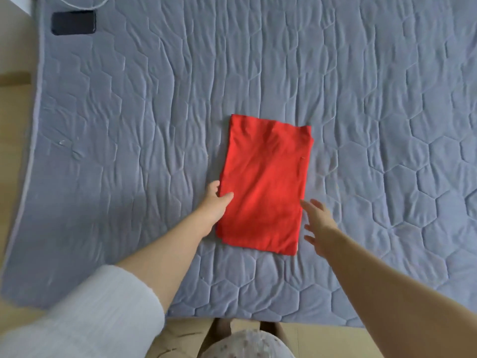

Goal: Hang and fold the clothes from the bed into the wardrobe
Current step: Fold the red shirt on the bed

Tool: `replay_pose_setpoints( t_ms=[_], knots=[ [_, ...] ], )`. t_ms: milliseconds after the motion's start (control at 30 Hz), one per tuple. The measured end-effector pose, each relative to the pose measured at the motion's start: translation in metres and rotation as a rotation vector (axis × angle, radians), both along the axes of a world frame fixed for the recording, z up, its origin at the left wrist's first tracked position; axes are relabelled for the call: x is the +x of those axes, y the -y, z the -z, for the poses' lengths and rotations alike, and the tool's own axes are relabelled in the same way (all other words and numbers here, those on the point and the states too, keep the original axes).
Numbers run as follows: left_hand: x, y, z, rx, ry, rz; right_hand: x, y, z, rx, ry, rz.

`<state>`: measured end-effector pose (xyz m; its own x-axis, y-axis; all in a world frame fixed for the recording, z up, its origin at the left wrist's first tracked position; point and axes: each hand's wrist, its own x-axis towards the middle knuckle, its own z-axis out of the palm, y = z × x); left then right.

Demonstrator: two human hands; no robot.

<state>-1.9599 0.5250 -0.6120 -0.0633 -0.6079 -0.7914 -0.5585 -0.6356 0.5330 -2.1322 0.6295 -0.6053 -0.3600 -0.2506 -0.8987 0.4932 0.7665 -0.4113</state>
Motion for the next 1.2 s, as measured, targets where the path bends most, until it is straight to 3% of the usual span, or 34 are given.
replay_pose_setpoints(
  t_ms=[233,400,533,600,800,1067,1200],
  knots=[
    [0.026,-0.040,0.067,0.017,0.108,-0.006,0.025,-0.029,0.060,0.039,-0.025,-0.061],
    [0.051,-0.045,0.076,-0.008,0.117,0.059,0.027,-0.045,0.079,0.087,-0.173,-0.048],
    [0.060,-0.053,0.075,0.058,0.180,0.169,0.028,-0.060,0.078,0.145,-0.123,-0.151],
    [0.054,-0.047,0.076,0.059,0.151,0.159,0.025,-0.052,0.078,0.136,-0.103,-0.157],
    [0.018,0.003,0.090,0.061,-0.002,-0.184,-0.002,0.010,0.091,-0.039,-0.073,0.028],
    [-0.005,0.036,0.090,0.292,-0.122,-0.131,-0.015,0.040,0.098,-0.048,0.093,0.169],
    [-0.012,0.059,0.058,0.242,-0.250,-0.175,-0.031,0.059,0.068,-0.135,0.131,0.221]
  ],
)
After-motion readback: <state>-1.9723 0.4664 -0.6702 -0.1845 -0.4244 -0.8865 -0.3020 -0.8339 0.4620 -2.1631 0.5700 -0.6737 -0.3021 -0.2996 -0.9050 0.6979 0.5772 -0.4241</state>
